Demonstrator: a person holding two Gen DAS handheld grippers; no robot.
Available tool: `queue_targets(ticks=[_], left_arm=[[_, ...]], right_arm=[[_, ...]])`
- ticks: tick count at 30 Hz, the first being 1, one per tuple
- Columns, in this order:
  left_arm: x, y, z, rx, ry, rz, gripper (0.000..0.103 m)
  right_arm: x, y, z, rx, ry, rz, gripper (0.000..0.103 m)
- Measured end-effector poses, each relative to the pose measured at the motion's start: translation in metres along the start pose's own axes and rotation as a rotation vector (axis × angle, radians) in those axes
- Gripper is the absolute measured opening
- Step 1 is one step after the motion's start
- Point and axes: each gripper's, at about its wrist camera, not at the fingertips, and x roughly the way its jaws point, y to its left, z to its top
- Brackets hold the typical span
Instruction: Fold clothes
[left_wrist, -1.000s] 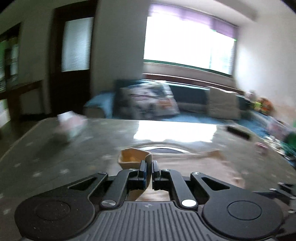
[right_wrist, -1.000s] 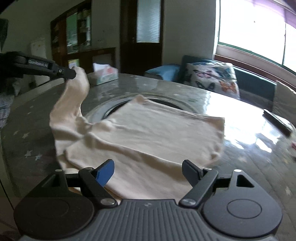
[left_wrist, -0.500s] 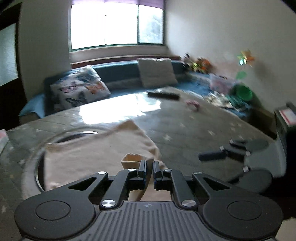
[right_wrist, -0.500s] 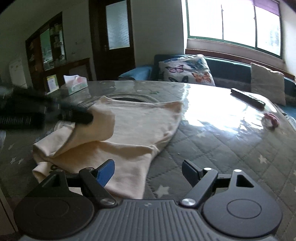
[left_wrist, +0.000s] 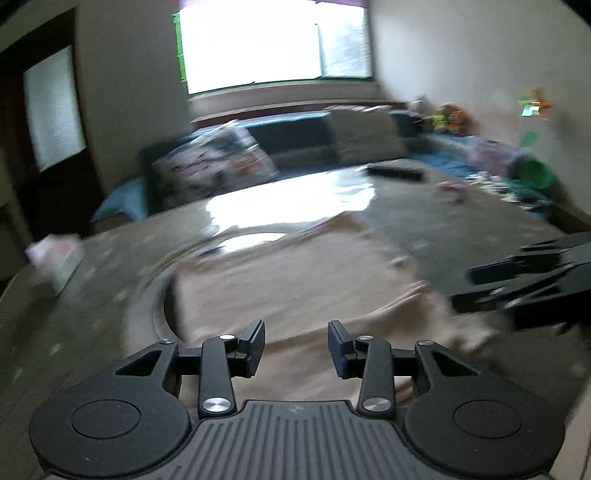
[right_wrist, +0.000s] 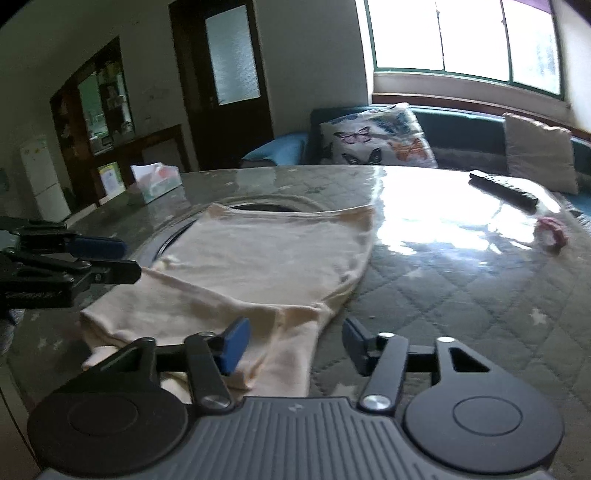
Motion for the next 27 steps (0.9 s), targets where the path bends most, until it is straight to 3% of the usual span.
queue_targets(ticks=[7, 9, 11, 15, 24, 27], left_arm=[[0.005, 0.032, -0.033, -0.059, 0.082, 0.073, 0.040], [0.005, 0.036, -0.040, -0.068, 0.094, 0.071, 0.040], [0.004, 0.038, -0.044, -0.066, 0.099, 0.067, 0.040], [0.003, 0.040, -0.046, -0.059, 0.097, 0.057, 0.040], [-0.001, 0.044, -0.042, -0.055, 0.091, 0.060, 0.040], [-0.002, 0.042, -0.033, -0.042, 0.067, 0.053, 0.040]], right_arm=[[0.032, 0.009, 0.006, 0.008, 0.053, 0.040, 0.036], [0.040, 0.009, 0.006, 0.011, 0.071, 0.035, 0.029], [0.047, 0.009, 0.004, 0.017, 0.091, 0.035, 0.014], [0.044, 0.013, 0.004, 0.001, 0.083, 0.008, 0.004], [0.048, 0.003, 0.004, 0.028, 0.089, -0.035, 0.004], [0.038, 0.004, 0.010, 0.015, 0.062, -0.034, 0.008]])
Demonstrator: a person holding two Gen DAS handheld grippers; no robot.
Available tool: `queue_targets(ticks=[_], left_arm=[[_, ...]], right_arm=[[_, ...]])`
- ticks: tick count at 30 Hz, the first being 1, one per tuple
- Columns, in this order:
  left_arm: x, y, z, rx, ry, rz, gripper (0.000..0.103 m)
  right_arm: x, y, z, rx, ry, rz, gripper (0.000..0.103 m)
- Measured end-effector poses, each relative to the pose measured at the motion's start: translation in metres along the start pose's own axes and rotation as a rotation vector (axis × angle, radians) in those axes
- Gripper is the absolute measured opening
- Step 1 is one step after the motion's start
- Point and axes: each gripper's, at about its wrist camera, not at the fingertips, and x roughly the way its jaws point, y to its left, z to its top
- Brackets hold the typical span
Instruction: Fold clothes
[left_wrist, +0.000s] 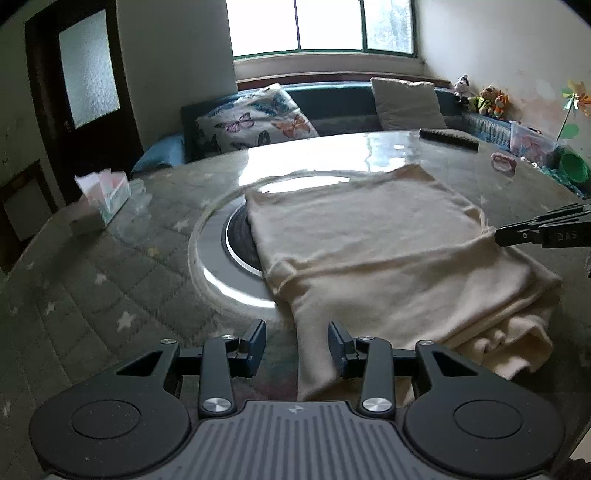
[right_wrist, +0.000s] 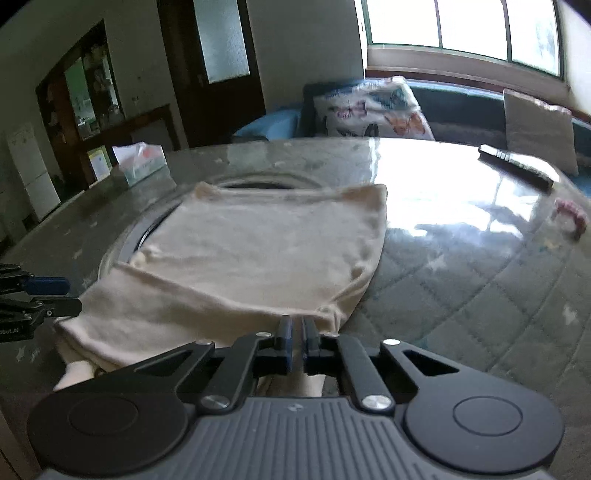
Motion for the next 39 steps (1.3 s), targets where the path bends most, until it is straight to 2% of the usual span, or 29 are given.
queue_targets(ticks=[4, 8, 14, 18, 20, 25, 31, 33, 34, 39], left_arm=[[0.008, -0.007, 0.012, 0.015, -0.021, -0.023, 0.039], [0.022, -0.016, 0.015, 0.036, -0.016, -0.049, 0.039], [0.037, -0.013, 0.005, 0.053, 0.021, -0.046, 0.038], [0.034, -0.009, 0.005, 0.040, 0.014, -0.052, 0.038], [0.032, -0.010, 0.008, 0.046, 0.003, -0.049, 0.038], [0.034, -0.012, 0.018, 0.050, -0.016, -0.049, 0.039], [0.028, -0.012, 0.012, 0.116, -0.004, -0.047, 0.039], [0.019, -0.013, 0.007, 0.150, -0.007, -0.054, 0.040], [0.015, -0.013, 0.005, 0.167, -0.010, -0.057, 0.043], [-0.005, -0.024, -0.012, 0.248, -0.021, -0.080, 0.045]], right_arm=[[-0.010, 0.009, 0.005, -0.035, -0.021, 0.043, 0.009], [-0.008, 0.022, 0.002, -0.087, 0.001, 0.103, 0.010], [-0.004, 0.027, -0.015, -0.146, 0.063, 0.100, 0.017], [-0.014, 0.025, -0.019, -0.154, 0.058, 0.089, 0.018], [-0.015, 0.025, -0.014, -0.153, 0.046, 0.080, 0.021], [-0.003, 0.026, 0.002, -0.132, 0.013, 0.094, 0.021], [0.019, 0.026, 0.003, -0.144, 0.050, 0.088, 0.026], [0.013, 0.028, 0.000, -0.159, 0.050, 0.091, 0.032], [0.008, 0.029, -0.001, -0.170, 0.045, 0.091, 0.040], [-0.010, 0.036, -0.017, -0.235, 0.057, 0.096, 0.042]])
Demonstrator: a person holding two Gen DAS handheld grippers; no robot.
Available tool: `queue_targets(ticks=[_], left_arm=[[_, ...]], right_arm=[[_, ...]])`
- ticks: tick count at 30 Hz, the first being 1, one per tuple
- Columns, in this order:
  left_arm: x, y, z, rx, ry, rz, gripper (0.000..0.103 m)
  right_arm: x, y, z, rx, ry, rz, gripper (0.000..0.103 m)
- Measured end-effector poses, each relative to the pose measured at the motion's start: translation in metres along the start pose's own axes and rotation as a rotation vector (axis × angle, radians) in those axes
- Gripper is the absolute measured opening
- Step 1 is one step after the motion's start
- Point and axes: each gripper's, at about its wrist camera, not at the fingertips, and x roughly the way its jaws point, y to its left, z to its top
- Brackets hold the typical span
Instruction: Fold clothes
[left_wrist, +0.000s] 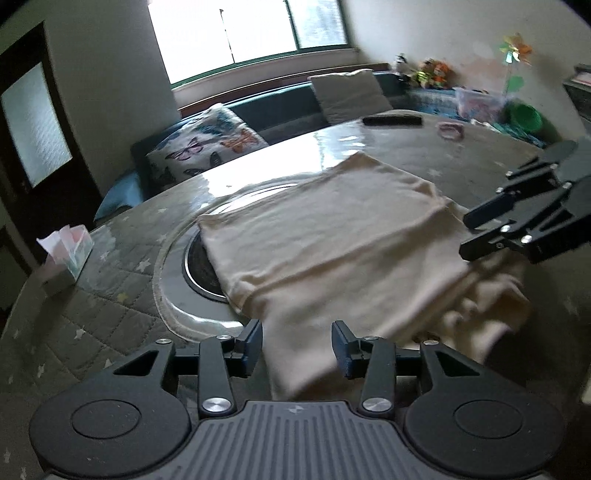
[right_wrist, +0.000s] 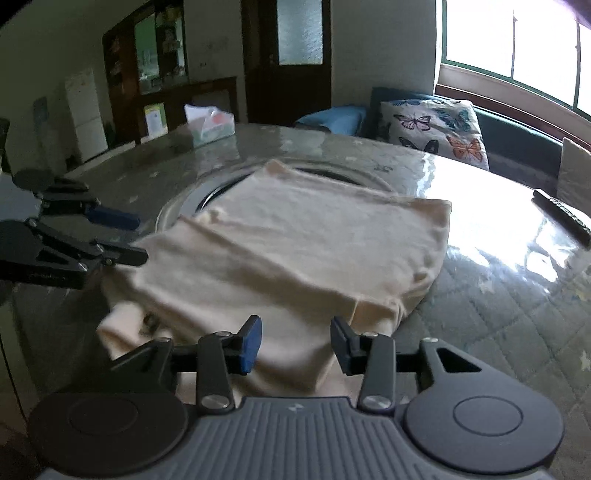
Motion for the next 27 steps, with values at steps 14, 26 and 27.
queue_targets(ticks=[14, 26, 27], left_arm=[[-0.021, -0.047, -0.027, 0.296, -0.048, -0.038, 0.050], [-0.015, -0.062, -0.032, 0.371, -0.082, -0.066, 0.049], [-0.014, -0.063, -0.031, 0.367, -0.085, -0.072, 0.049]], right_arm=[[-0.027, 0.003, -0.016, -0.066, -0.002, -0.059, 0.050], [-0.017, -0.014, -0.013, 0.005, -0.005, -0.124, 0.052], [-0.016, -0.015, -0.016, 0.008, 0.003, -0.124, 0.053]])
